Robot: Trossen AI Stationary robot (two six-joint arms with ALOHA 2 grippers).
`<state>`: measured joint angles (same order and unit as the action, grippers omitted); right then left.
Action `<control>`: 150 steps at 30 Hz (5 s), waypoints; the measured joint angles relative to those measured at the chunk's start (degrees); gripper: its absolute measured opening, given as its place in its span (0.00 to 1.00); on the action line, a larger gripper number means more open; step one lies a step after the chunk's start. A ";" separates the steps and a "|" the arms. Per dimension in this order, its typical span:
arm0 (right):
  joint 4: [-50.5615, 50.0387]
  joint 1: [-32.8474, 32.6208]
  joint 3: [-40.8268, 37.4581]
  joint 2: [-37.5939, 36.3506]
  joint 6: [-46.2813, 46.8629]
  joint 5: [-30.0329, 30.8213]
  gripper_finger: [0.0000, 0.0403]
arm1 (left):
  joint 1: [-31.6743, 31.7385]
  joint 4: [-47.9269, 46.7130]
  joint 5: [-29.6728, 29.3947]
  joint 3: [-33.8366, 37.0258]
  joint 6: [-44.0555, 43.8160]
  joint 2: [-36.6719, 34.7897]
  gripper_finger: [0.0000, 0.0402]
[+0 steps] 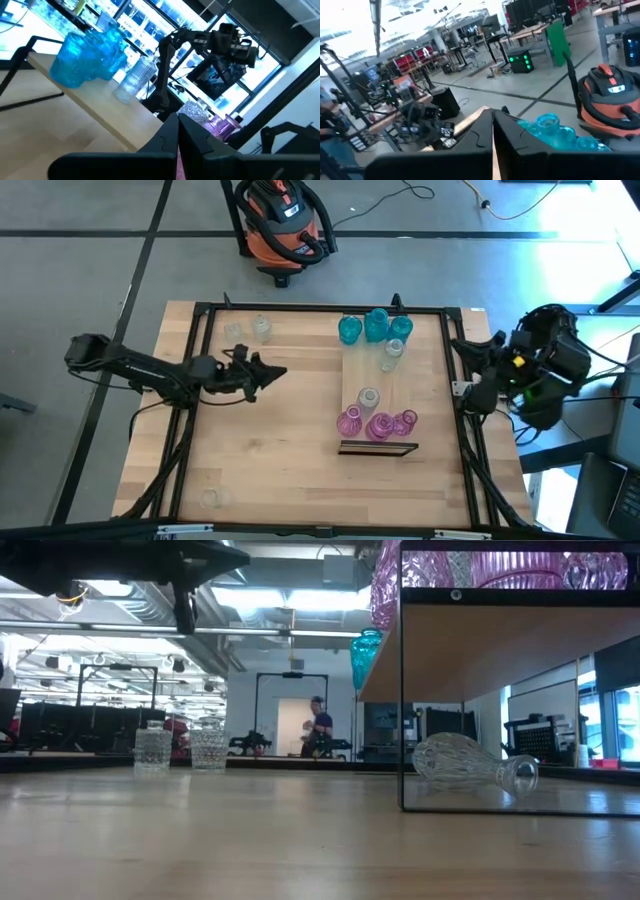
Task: Sort vases onto shelf
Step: Put the transparent vase on the shelf aligned with the other transparent vase
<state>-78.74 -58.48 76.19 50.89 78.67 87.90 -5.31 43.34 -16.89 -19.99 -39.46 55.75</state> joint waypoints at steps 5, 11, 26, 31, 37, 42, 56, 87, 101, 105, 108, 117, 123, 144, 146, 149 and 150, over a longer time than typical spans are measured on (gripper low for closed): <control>12.83 0.10 2.32 3.69 -12.56 -0.05 0.00 | -1.98 -0.25 -0.98 0.00 -0.77 -0.23 0.00; 44.27 2.83 2.03 11.00 -41.91 -9.93 0.00 | -4.34 0.52 -3.95 0.00 -0.84 -0.15 0.00; 62.95 44.93 -2.64 -1.00 -76.42 -59.69 0.00 | -4.61 1.86 -7.55 -4.70 13.40 -2.69 0.00; 71.49 52.50 -14.17 -13.28 -76.24 -60.77 0.00 | -3.13 3.21 -9.13 -4.70 17.09 -4.75 0.00; 82.40 56.13 -28.33 -24.47 -75.43 -58.36 0.00 | 5.70 -0.85 5.44 -4.70 9.12 -3.30 0.00; 80.90 56.68 -34.85 -28.35 -75.88 -53.01 0.00 | 13.72 -2.76 18.32 -4.70 7.03 1.37 0.00; 69.05 56.63 -35.92 -29.80 -75.56 -49.97 0.00 | 24.48 -16.92 33.03 -4.66 9.87 5.17 0.00; 70.93 56.63 -35.85 -29.79 -69.04 -45.88 0.00 | 36.33 -63.27 16.17 -30.75 33.64 -6.84 0.00; 70.90 56.63 -35.85 -29.77 -69.06 -45.88 0.00 | 36.31 -61.73 16.07 -30.77 27.82 -6.84 0.00; 70.90 56.63 -35.85 -29.77 -69.06 -45.88 0.00 | 36.31 -61.73 16.07 -30.77 27.80 -6.84 0.00; 70.90 56.63 -35.85 -29.77 -69.06 -45.88 0.00 | 36.31 -61.73 16.09 -30.77 27.80 -6.84 0.00; 70.90 56.63 -35.85 -29.77 -69.06 -45.88 0.00 | 36.31 -61.92 16.10 -30.77 27.00 -6.84 0.00; 70.90 56.63 -35.85 -29.77 -69.08 -45.88 0.00 | 40.28 -67.49 17.76 -30.88 29.97 -4.06 0.00; 70.90 56.61 -35.85 -29.74 -69.07 -45.90 0.00 | 51.14 -89.43 21.80 -51.70 56.72 23.50 0.52; 70.90 56.61 -35.85 -29.74 -69.08 -45.90 0.00 | 51.02 -91.59 21.26 -52.66 57.59 24.81 0.56; 71.16 56.63 -35.85 -29.74 -69.07 -45.90 0.00 | 51.03 -94.11 21.37 -53.06 57.65 26.75 0.58; 71.28 56.63 -35.85 -29.74 -69.06 -45.88 0.00 | 51.05 -95.32 20.97 -53.05 57.81 27.53 0.58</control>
<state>-7.46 -1.85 40.34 21.15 9.61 42.02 45.75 -51.99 4.08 -73.03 18.35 83.28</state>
